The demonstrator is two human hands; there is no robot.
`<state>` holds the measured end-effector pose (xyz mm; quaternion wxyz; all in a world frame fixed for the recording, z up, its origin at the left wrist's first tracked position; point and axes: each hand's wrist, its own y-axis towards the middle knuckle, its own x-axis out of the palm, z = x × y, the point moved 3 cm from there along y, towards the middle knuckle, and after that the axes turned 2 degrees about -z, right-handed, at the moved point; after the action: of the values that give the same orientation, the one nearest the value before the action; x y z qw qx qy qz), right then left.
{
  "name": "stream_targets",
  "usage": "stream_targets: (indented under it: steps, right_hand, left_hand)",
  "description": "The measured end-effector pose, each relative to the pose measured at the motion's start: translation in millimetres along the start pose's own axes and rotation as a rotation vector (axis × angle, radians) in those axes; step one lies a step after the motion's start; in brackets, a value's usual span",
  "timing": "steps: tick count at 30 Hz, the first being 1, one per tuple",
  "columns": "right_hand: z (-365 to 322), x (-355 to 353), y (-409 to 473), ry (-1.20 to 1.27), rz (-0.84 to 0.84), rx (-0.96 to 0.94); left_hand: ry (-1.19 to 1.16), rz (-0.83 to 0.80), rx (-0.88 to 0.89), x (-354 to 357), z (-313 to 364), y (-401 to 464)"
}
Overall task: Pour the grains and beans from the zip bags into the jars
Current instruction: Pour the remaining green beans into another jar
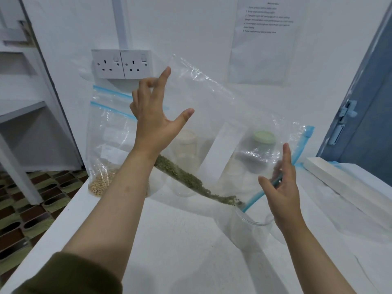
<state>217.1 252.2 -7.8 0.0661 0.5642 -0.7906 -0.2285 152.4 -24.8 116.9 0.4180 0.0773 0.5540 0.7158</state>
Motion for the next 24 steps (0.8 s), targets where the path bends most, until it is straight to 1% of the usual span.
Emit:
stream_targets:
  steps: [8,24]
  right_hand:
    - [3.1,-5.4,5.1,-0.102,0.045,-0.048]
    - [-4.0,-7.7,7.2,-0.076,0.055,-0.007]
  left_hand:
    - [0.011,0.004,0.004,-0.2,4.9,5.2]
    - [0.019,0.007,-0.001,-1.3,10.9,10.1]
